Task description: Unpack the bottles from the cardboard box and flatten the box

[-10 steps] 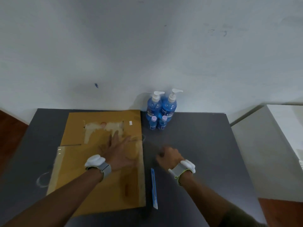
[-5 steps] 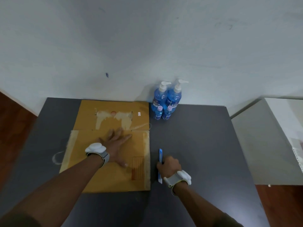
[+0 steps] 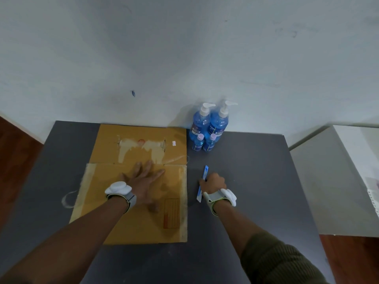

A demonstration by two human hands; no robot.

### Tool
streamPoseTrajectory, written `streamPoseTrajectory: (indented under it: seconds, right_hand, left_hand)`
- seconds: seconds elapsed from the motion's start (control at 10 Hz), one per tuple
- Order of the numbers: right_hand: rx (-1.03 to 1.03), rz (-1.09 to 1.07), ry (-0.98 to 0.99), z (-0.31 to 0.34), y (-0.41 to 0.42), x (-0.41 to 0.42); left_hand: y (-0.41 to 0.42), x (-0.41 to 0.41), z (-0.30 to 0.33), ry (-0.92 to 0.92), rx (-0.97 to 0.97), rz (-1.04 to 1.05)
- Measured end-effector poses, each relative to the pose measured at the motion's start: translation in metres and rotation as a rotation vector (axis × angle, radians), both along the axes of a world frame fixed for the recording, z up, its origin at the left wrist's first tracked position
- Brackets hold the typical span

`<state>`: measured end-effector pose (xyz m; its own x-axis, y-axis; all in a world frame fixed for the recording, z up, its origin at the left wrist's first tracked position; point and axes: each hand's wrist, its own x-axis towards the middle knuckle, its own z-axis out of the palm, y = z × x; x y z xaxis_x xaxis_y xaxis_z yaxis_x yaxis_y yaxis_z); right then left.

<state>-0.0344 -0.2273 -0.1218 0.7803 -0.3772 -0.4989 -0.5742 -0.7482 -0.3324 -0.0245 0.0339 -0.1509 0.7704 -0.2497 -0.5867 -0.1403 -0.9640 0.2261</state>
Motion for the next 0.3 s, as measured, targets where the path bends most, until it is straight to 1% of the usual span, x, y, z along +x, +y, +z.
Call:
streamPoseTrajectory:
  seconds: [0.2,0.3]
  right_hand:
    - [-0.001,-0.052,-0.037,0.006,-0.002,-0.016]
    - [0.009,-0.058,-0.092,0.010,-0.002,-0.038]
  left_hand:
    - [-0.006,-0.008,0.017,-0.006,-0.051,0.023]
    - [-0.008,-0.051,0.023,-0.082,-0.362,0.150]
